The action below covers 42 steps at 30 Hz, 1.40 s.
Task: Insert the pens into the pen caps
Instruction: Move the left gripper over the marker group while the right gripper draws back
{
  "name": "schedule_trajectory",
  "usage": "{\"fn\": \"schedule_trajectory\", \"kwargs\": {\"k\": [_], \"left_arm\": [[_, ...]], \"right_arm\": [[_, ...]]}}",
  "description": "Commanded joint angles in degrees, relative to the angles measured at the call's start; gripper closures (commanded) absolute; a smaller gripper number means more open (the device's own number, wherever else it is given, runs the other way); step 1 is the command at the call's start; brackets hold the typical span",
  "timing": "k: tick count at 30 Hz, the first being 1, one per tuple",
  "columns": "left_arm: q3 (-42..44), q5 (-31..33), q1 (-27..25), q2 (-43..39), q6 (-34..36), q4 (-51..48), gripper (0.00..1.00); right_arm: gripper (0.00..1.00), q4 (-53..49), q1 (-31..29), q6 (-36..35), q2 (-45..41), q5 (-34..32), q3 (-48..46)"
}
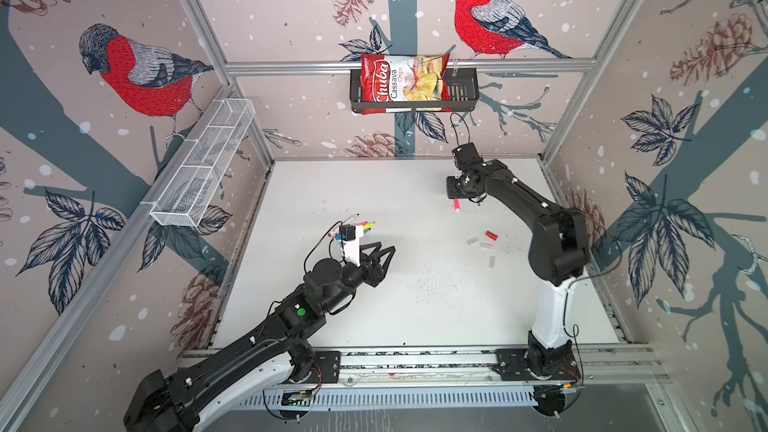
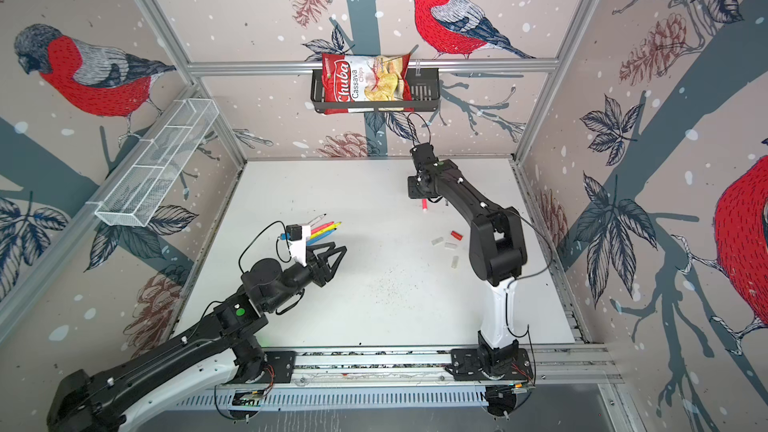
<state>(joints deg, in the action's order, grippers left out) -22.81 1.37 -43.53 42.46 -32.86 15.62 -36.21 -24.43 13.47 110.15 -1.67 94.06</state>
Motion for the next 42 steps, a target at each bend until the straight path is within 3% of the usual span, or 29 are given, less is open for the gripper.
{"fn": "schedule_trajectory", "kwargs": {"k": [1, 6, 14, 20, 32, 34, 38, 42], "left_arm": [[-1.8, -3.2, 5.0, 3.0, -3.4, -6.5, 0.42], [-1.6, -7.1, 12.6, 6.9, -5.7, -5.6, 0.39], [-4.4, -5.4, 20.2, 13.0, -2.3, -8.2, 0.39], [-6.0, -6.4, 25.4, 18.4, -0.4, -8.5, 0.38], [-10.5, -5.2, 27.7, 29.9, 3.8, -11.3, 0.38], [-11.9, -4.8, 27.7, 31.9, 3.6, -12.8, 0.39], [-14.6, -4.4, 27.8, 35.5, 5.5, -15.4, 0.39], [-14.8, -3.6, 27.7, 37.5, 5.6, -15.1, 0.40]], "right_arm": [[0.52, 15.2, 0.0, 0.5, -9.9, 9.8, -10.0], [0.46, 24.1, 0.1, 0.8, -24.6, 16.2, -23.3], [0.41, 30.5, -0.1, 0.5, -41.9, 23.8, -38.1], [0.37, 39.7, -0.1, 5.2, -55.0, 24.5, -50.3], [0.21, 38.2, -0.9, 4.3, -74.5, 11.7, -63.2], [0.13, 37.9, -1.1, 4.8, -76.2, 8.8, -63.8], [0.11, 34.7, -1.3, 4.5, -77.5, 5.6, -63.0], [0.00, 31.8, -2.1, 4.5, -77.5, 4.9, -60.9]]}}
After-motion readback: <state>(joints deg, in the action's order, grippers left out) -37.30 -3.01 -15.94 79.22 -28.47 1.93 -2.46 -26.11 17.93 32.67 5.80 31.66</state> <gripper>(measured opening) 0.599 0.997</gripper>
